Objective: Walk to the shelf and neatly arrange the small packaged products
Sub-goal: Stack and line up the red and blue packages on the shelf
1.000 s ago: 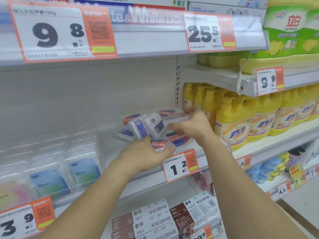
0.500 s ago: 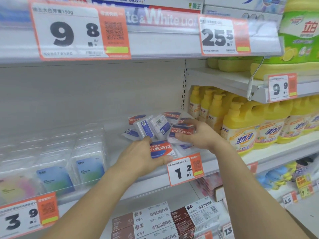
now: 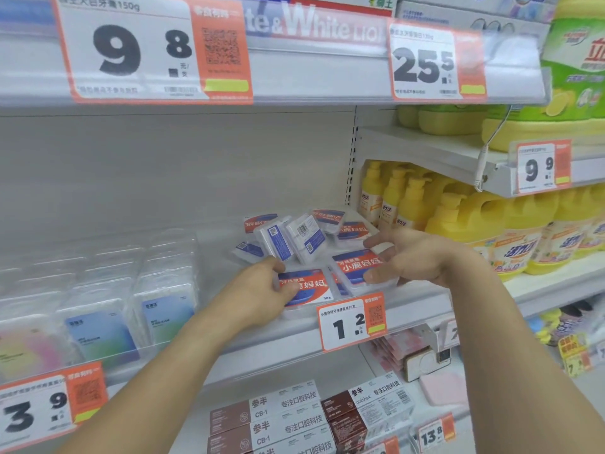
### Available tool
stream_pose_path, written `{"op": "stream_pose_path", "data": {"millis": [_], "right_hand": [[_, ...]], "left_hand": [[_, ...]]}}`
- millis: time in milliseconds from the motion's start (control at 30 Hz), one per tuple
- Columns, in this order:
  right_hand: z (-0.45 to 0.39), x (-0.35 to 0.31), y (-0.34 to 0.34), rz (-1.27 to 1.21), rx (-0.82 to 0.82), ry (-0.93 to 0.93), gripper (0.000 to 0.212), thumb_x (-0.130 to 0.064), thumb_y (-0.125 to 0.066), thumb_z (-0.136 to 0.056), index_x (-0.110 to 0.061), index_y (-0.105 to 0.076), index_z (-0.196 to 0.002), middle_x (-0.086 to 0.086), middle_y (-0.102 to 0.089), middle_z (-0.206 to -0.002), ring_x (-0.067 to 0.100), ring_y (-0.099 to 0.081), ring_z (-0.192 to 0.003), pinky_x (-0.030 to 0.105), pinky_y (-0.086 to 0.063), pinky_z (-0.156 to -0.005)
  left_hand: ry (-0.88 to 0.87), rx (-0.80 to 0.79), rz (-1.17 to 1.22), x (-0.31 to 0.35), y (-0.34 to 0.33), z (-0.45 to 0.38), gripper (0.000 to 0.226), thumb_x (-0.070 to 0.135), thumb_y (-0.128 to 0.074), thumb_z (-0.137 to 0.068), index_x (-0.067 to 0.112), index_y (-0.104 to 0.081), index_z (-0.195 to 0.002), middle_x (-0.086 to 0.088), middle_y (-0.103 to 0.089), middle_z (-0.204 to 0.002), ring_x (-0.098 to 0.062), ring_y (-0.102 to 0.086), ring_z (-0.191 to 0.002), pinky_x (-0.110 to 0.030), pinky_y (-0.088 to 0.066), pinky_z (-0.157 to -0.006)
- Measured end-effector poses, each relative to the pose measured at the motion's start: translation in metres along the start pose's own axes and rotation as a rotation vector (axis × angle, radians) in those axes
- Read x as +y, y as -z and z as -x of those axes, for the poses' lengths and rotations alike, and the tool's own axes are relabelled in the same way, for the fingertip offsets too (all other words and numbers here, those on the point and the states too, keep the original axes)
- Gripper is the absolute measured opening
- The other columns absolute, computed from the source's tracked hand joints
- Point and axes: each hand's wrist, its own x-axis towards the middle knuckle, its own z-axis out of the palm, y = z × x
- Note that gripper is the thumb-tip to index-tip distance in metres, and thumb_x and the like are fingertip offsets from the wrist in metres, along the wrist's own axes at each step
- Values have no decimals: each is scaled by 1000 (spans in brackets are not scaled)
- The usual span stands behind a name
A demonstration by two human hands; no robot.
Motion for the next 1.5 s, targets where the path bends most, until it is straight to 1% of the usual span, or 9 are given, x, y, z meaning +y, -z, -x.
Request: {"op": "stream_pose_path", "data": {"millis": [133, 367, 600, 900, 1033, 1167, 1267, 1367, 1500], "right_hand": [[-3, -4, -4, -19, 27, -20, 83, -29, -83, -77, -24, -38, -146, 5, -57, -134, 26, -61, -112, 41, -57, -88], [-4, -9, -8, -38, 120, -35, 78, -32, -85, -74, -16, -48, -141, 8, -59, -128, 28, -62, -107, 31, -56, -66], [-4, -16, -8, 19, 52, -88, 75, -38, -84, -75, -20, -48, -138, 3, -59, -123, 23, -62, -106, 35, -59, -83], [-2, -26, -5, 27, 19, -143, 58, -31, -89, -70, -17, -56, -115, -3, -60, -89, 17, -61, -87, 29, -57, -70], [-3, -31, -4, 36, 57, -115, 51, -41, -84, -73, -19, -53, -107, -3, -62, -90, 21, -64, -96, 34, -58, -81], [-13, -35, -8, -21, 333, 51, 68, -48, -80, -75, -16, -56, -130, 3, -67, -116, 19, -65, -89, 28, -52, -61], [-19, -42, -18, -5, 381, 192, 58, -44, -75, -81, -20, -56, -130, 3, -65, -122, 20, -65, -90, 29, -56, -66], [-24, -49, -25, 67, 359, 276, 53, -43, -71, -83, -21, -57, -128, 2, -65, -125, 18, -62, -97, 30, -55, -75], [-29, -57, -28, 61, 331, 297, 52, -44, -71, -85, -22, -57, -129, 2, -65, -125, 21, -63, -101, 32, -55, -82]], "left_hand": [[-51, 76, -49, 6, -8, 3, 52, 44, -55, -93, 19, -44, -138, -7, -37, -139, -23, -44, -127, -32, -39, -102], [-56, 50, -7, 13, -11, 4, 63, 53, -63, -85, 21, -44, -136, -1, -39, -135, -18, -51, -118, -30, -46, -94], [-76, 1, -26, 15, -6, 4, 54, 52, -63, -86, 23, -47, -128, 0, -39, -132, -15, -54, -106, -28, -49, -89], [-54, 23, -58, 16, -7, 5, 54, 50, -61, -88, 23, -46, -131, -2, -39, -136, -18, -51, -116, -30, -46, -92], [-119, 266, -117, 29, 3, -4, 43, 34, -57, -91, 15, -51, -130, -11, -40, -135, -28, -45, -124, -34, -40, -100], [-185, 495, -100, 49, 27, -47, 49, 40, -61, -85, 21, -50, -129, -8, -44, -130, -27, -39, -125, -38, -37, -99], [10, 247, -209, 48, 35, -83, 85, 64, -67, -70, 22, -40, -138, -9, -46, -133, -31, -45, -125, -43, -43, -99], [76, -57, -297, 45, 35, -98, 73, 64, -77, -62, 19, -54, -116, -4, -62, -105, -25, -64, -95, -38, -59, -76], [-7, -15, -334, 37, 44, -111, 65, 47, -86, -58, 17, -51, -105, -4, -62, -97, -23, -64, -84, -36, -59, -67]]}}
